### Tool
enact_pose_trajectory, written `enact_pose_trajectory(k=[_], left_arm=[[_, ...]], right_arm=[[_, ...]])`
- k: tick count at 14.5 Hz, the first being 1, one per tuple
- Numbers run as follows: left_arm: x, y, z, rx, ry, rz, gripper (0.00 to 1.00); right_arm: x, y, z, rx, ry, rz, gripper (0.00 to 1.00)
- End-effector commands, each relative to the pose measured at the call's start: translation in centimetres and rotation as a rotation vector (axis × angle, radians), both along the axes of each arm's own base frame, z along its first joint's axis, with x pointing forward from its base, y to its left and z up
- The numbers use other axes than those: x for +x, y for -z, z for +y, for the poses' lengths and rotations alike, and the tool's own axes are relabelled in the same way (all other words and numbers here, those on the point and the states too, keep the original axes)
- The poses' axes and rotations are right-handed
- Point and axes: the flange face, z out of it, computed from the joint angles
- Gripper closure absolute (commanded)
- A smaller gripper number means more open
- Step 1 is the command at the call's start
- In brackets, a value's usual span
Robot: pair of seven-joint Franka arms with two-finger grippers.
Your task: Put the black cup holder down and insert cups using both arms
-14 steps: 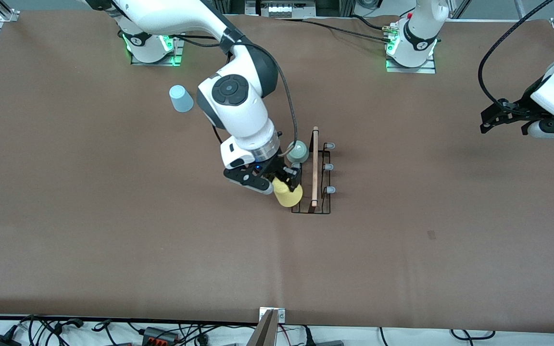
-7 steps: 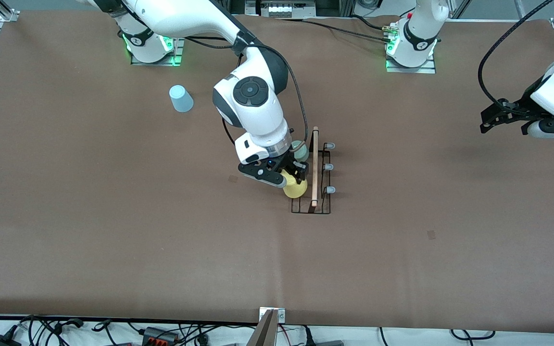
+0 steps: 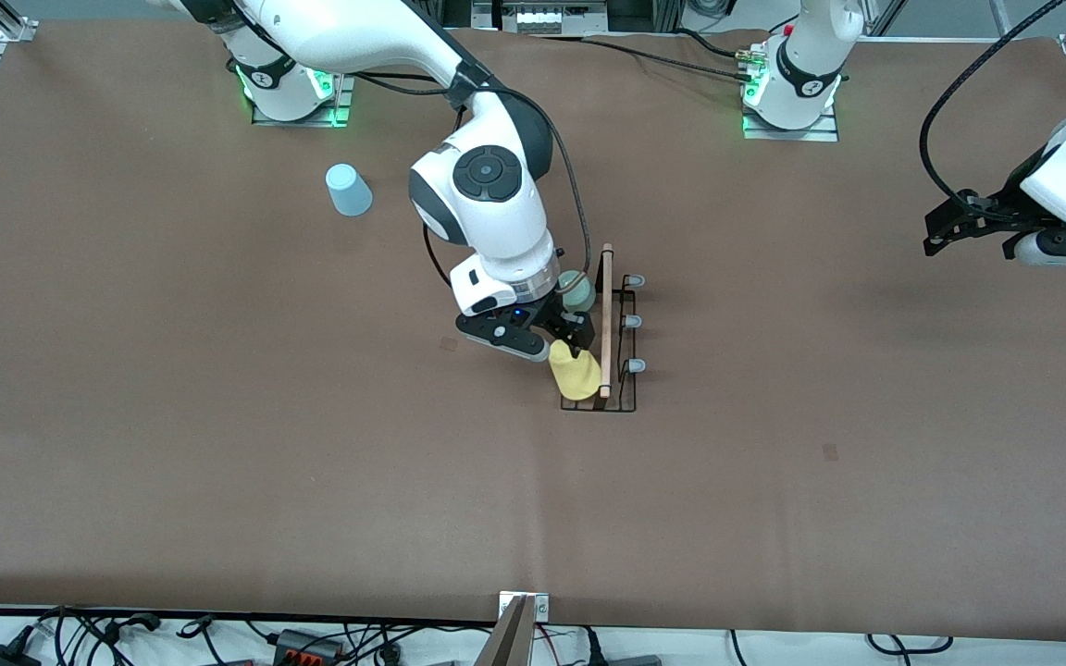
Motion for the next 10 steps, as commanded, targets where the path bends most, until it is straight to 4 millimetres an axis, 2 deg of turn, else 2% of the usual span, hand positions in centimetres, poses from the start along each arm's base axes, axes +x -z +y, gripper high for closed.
enact_pose_trajectory(k=[1, 3, 4, 6, 8, 10], left_arm=[[0.0, -0.6, 0.1, -0.012, 0.005, 0.003, 0.00], [0.0, -0.6, 0.1, -0.012, 0.005, 0.003, 0.00], [0.0, -0.6, 0.1, -0.012, 0.005, 0.003, 0.00], [0.0, -0.6, 0.1, -0.012, 0.005, 0.003, 0.00], [0.0, -0.6, 0.0, -0.012, 0.006, 0.003, 0.00], [0.0, -0.7, 0.1, -0.012, 0.005, 0.002, 0.00]], right_arm=[[1.1, -3.7, -3.4, -0.045, -0.006, 0.024, 0.00], [1.6, -6.7, -7.9, -0.080, -0.019, 0.050, 0.00], [1.9, -8.0, -11.0, -0.098, -0.020, 0.060, 0.00], [2.2, -10.8, -17.9, -0.140, -0.065, 0.089, 0.00], [3.0, -13.7, -25.5, -0.188, -0.117, 0.139, 0.00], [3.8, -15.7, -32.9, -0.227, -0.209, 0.187, 0.00]])
